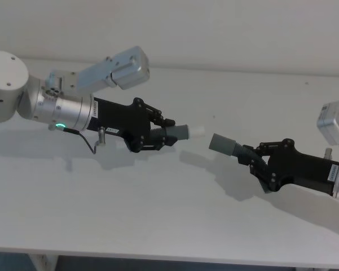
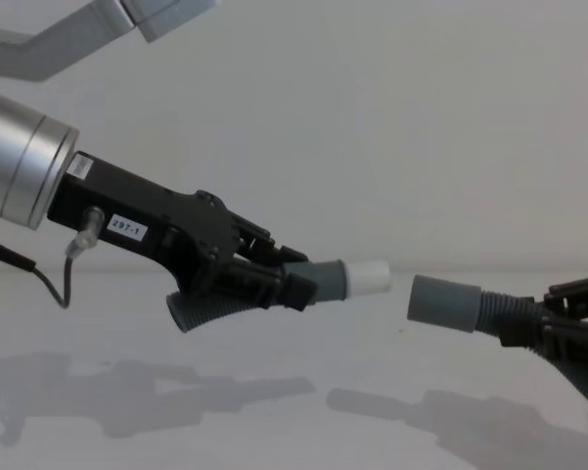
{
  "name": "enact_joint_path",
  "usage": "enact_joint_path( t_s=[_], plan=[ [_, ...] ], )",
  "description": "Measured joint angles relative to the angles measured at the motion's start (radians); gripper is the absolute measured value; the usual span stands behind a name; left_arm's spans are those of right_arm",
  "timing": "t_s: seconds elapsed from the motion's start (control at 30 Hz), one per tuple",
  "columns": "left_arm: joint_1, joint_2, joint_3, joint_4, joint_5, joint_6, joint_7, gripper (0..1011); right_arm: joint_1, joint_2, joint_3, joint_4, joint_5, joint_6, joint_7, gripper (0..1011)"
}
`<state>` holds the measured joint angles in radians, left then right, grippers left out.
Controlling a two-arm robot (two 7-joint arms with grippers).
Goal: Use both hands to pick up one end of the pipe from the table, align the ends, and insert them.
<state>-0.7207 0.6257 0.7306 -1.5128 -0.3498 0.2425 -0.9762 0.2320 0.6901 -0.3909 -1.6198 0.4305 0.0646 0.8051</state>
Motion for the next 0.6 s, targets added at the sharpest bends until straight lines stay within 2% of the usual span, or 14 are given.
enact_joint_path(
  t_s=[0.6],
  plan=[
    [-0.011, -0.004, 0.02, 0.009, -0.009, 0.004, 0.005, 352, 0.009, 0.008, -0.011, -0.003, 0.014, 0.002, -0.011, 162]
  ],
)
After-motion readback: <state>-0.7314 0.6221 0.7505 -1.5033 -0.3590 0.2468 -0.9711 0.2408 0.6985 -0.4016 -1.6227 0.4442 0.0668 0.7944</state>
